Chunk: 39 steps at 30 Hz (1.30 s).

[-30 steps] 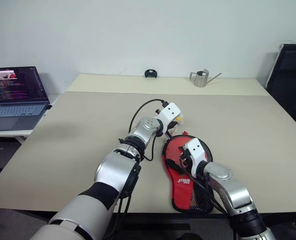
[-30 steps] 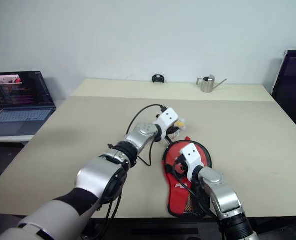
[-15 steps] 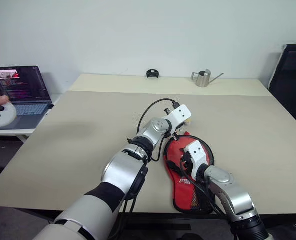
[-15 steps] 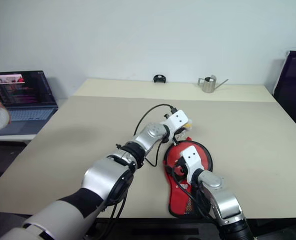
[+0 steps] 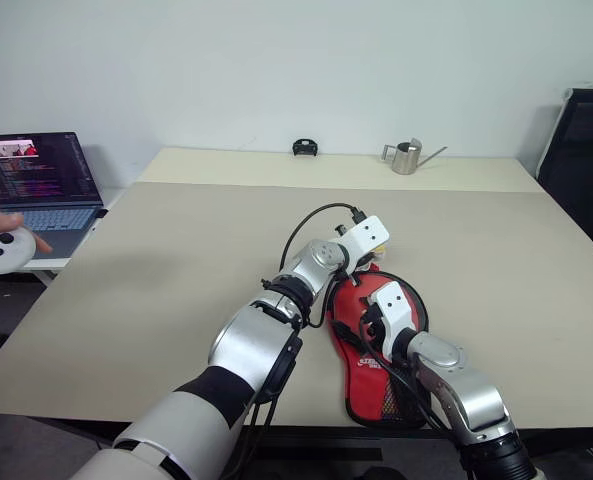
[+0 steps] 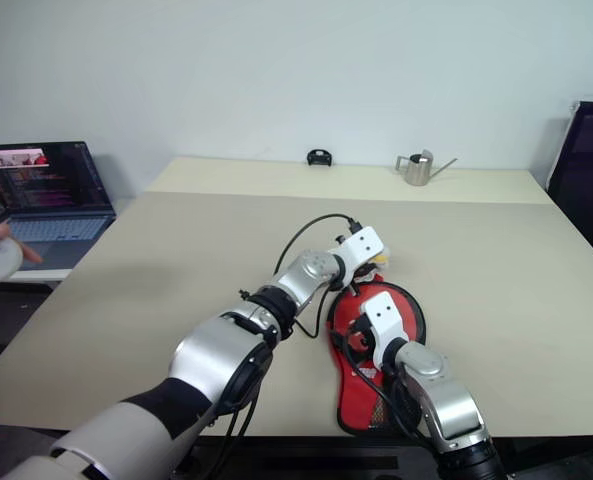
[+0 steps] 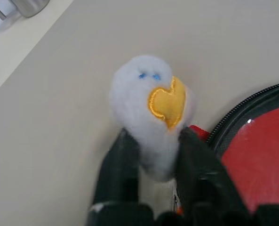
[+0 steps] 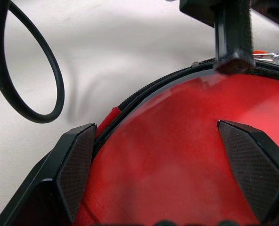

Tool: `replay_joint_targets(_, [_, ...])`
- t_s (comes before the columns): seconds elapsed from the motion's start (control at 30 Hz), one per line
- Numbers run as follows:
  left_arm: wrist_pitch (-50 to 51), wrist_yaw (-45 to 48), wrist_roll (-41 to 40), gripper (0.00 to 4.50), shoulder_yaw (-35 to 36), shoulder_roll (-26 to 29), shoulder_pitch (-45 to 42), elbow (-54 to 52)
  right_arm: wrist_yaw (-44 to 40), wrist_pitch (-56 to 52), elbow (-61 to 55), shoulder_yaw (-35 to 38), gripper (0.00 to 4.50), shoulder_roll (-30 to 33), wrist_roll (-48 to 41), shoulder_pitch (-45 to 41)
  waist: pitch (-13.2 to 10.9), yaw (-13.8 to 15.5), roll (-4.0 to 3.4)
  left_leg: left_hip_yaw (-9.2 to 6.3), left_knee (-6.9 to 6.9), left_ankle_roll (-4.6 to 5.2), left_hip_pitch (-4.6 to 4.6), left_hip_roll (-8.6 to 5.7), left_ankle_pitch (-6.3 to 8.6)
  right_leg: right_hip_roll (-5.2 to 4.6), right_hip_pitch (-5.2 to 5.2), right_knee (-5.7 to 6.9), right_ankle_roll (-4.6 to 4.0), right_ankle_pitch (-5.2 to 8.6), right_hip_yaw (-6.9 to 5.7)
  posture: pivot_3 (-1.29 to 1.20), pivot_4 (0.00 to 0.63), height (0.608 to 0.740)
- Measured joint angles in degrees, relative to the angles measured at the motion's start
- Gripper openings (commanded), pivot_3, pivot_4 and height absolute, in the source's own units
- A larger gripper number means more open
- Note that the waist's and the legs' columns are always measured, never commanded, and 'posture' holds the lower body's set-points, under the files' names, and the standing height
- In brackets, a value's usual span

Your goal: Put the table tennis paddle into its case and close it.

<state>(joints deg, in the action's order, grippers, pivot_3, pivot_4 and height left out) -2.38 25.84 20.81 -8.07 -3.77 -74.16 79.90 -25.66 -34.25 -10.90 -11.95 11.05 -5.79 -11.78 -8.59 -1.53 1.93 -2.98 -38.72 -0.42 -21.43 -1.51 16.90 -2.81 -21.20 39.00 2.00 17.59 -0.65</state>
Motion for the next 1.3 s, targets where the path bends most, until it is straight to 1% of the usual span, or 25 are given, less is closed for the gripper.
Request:
replay_joint_targets(0.03, [0.15,0.01,-0.01,2.52,0.0,0.02,0.06,0.0,0.01,-0.03,0.0,0.0,4.5,-0.03,0.0,0.0,0.0,0.0,0.0,0.0,0.0,0.0,0.0,0.0,0.0,0.0,0.0,0.0,0.0,0.0,0.0,0.0,0.15,0.74])
replay_joint_targets(0.2, [0.72,0.01,-0.02,4.38,0.01,0.3,1.46,0.0,0.27,-0.13,0.0,0.0,4.5,-0.29,0.0,-0.02,0.01,0.0,-0.01,0.0,0.01,0.0,0.01,0.0,0.0,0.0,0.0,0.0,0.0,0.0,0.0,0.0,0.15,0.74])
replay_joint_targets(0.23, [0.72,0.09,-0.02,4.45,0.01,0.38,1.6,0.0,0.3,-0.13,0.01,0.0,4.5,-0.3,0.0,-0.05,0.01,0.0,-0.01,0.0,0.01,0.0,0.0,0.0,0.0,0.0,0.0,0.0,0.0,0.0,0.0,0.0,0.15,0.74])
replay_joint_targets(0.5, [0.73,3.18,-1.72,4.45,2.4,1.81,1.59,-0.01,-0.19,-0.25,0.93,-0.08,4.5,-0.4,-0.04,-0.96,0.02,-0.21,-0.02,0.01,0.01,0.0,0.06,0.01,0.0,0.0,0.02,0.02,0.0,0.0,0.0,0.0,0.15,0.74])
replay_joint_targets(0.7, [0.72,4.01,-3.44,4.45,4.73,3.88,1.43,-0.01,-0.85,-0.25,2.71,-0.08,4.5,-0.26,-0.07,-2.36,0.01,-0.3,-0.02,0.03,0.05,0.0,0.34,0.01,0.0,0.01,0.18,0.05,0.02,-0.01,0.0,0.0,0.15,0.74])
replay_joint_targets(0.83, [0.51,4.77,-5.18,4.45,7.01,6.44,0.62,-0.02,-1.97,-0.24,4.07,0.09,4.5,0.14,-0.15,-3.48,0.0,-0.31,-0.02,0.05,0.13,-0.01,0.53,0.01,0.0,0.01,0.36,0.04,0.06,-0.01,0.0,0.0,0.15,0.74])
replay_joint_targets(1.03, [-1.45,5.12,-7.22,4.45,9.25,13.72,-0.93,-0.72,-3.62,-0.2,5.55,0.98,4.5,1.3,-1.17,-4.84,0.01,-0.23,-0.02,0.05,0.3,-0.05,0.6,0.01,-0.02,0.0,0.35,0.01,0.06,-0.03,0.0,0.0,0.15,0.74])
replay_joint_targets(1.13, [-2.11,8.63,-8.6,4.45,10.47,16.98,-0.73,-0.86,-4.77,-0.18,6.05,1.63,4.5,2.6,-1.73,-5.34,-0.01,-0.12,-0.01,0.05,0.35,-0.06,0.58,0.0,-0.03,-0.02,0.34,-0.03,0.05,-0.03,-0.01,0.0,0.15,0.74])
replay_joint_targets(1.3, [-3.99,19.62,-13.3,4.45,12.8,19.7,2.18,-3.3,-6.82,-0.18,6.32,2.01,4.5,4.96,-2.65,-5.82,-0.01,0.28,0.0,0.04,0.4,-0.06,0.53,-0.06,-0.03,-0.12,0.13,-0.12,0.05,-0.03,0.0,0.0,0.15,0.74])
